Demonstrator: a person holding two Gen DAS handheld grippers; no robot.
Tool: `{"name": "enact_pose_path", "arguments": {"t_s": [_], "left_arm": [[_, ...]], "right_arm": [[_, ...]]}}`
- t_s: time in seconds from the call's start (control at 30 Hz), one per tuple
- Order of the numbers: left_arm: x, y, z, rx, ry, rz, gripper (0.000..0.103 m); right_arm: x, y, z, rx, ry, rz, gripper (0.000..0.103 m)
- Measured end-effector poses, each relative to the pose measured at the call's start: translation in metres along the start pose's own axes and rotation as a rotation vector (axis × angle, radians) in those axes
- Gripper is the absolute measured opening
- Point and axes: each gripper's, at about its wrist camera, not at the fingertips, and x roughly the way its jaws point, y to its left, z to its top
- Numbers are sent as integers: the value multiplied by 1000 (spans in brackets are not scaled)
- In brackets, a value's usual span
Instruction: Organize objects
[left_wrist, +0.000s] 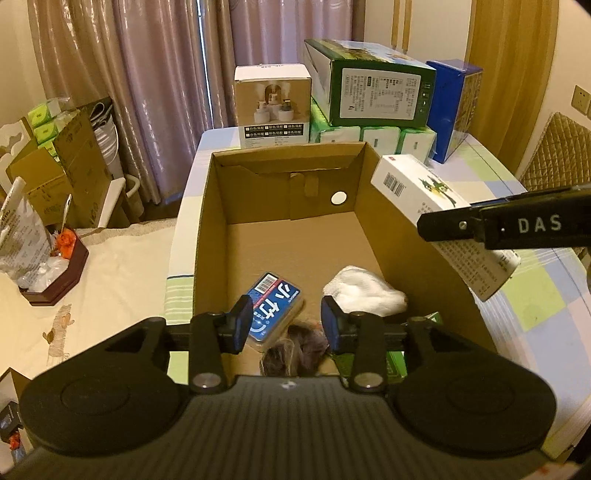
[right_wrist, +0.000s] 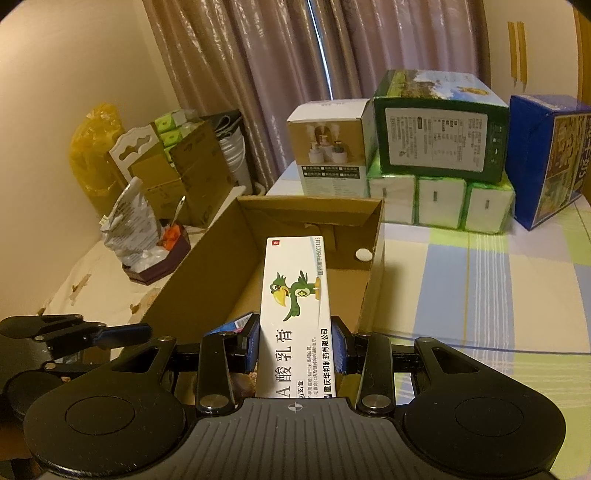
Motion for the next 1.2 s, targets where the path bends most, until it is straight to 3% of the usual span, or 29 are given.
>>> {"name": "enact_pose_path", "arguments": {"t_s": [0.37,0.4,0.47,0.7,1.2], "left_arm": [[-10,7,-6,-37,-24,5,46],[-11,7,-6,-43,-26,6,46],[-15,8,-8,-54,-32,8,50],[-33,7,-18,-103,-59,9,61],[-99,-20,-51,-150,-87,3,94]], "right_arm": [[14,2,2,20,-1,62,36],[15,1,4,29,-12,84,38],[15,-3,6,59,-26,86,61],[-9,-9,2,86,-48,80,63],[-101,7,-55,68,-86,19,90]]}}
